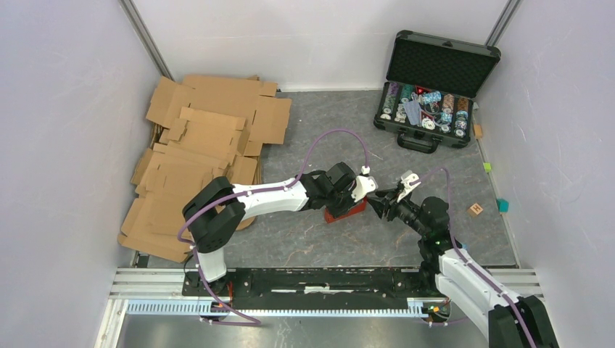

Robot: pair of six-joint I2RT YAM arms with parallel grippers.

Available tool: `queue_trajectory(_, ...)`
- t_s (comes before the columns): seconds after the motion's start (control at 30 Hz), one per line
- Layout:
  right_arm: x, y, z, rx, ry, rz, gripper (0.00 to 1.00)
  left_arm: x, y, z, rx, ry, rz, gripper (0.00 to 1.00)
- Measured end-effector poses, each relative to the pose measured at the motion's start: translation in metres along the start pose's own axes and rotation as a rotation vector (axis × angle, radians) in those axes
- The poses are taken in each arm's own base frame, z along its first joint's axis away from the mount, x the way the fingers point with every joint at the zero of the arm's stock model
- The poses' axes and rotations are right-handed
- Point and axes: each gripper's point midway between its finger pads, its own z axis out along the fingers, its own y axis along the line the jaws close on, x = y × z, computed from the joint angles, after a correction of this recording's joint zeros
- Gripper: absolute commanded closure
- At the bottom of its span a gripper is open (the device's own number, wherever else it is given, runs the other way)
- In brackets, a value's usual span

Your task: Fold the paper box

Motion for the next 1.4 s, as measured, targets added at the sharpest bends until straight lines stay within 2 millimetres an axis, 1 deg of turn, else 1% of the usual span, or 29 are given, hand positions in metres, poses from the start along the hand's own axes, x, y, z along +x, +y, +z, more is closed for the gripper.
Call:
queue_trajectory(0.07, -0.004, 0.0, 0.0, -0.002, -0.014, -0.008, 0.62, 0.0, 0.0, 0.0, 0.0, 0.0, 0.0, 0.67)
queue_trajectory(0.17, -0.002, 0.0, 0.001, -0.001, -0.009, -0.009, 0.66, 0.0, 0.0, 0.0, 0.0, 0.0, 0.0, 0.67)
queue_trajectory(0.37, 0.007, 0.002, 0.002, -0.013, 0.024, 0.004, 0.65, 0.0, 0.0, 0.0, 0.0, 0.0, 0.0, 0.68)
queue_trajectory(0.63, 0.001, 0.007, 0.003, -0.034, 0.003, -0.008, 0.63, 0.0, 0.0, 0.0, 0.0, 0.0, 0.0, 0.68)
queue_trajectory(0.73, -0.001, 0.008, 0.003, -0.04, -0.003, -0.012, 0.64, 0.0, 0.0, 0.0, 0.0, 0.0, 0.0, 0.68)
queue_trajectory(0.93, 0.003, 0.014, 0.007, -0.057, 0.019, -0.01, 0.7, 0.0, 0.0, 0.0, 0.0, 0.0, 0.0, 0.68)
queue_trajectory(1.03, 0.005, 0.015, 0.009, -0.058, 0.029, -0.009, 0.78, 0.0, 0.0, 0.0, 0.0, 0.001, 0.0, 0.68)
queue_trajectory(1.13, 0.005, 0.014, 0.009, -0.051, 0.029, -0.01, 0.81, 0.0, 0.0, 0.0, 0.0, 0.001, 0.0, 0.68)
queue_trajectory(1.33, 0.002, 0.011, 0.009, -0.029, 0.022, -0.013, 0.82, 0.0, 0.0, 0.0, 0.0, 0.001, 0.0, 0.68)
queue_trajectory(1.4, 0.002, 0.011, 0.009, -0.027, 0.02, -0.015, 0.84, 0.0, 0.0, 0.0, 0.0, 0.0, 0.0, 0.68)
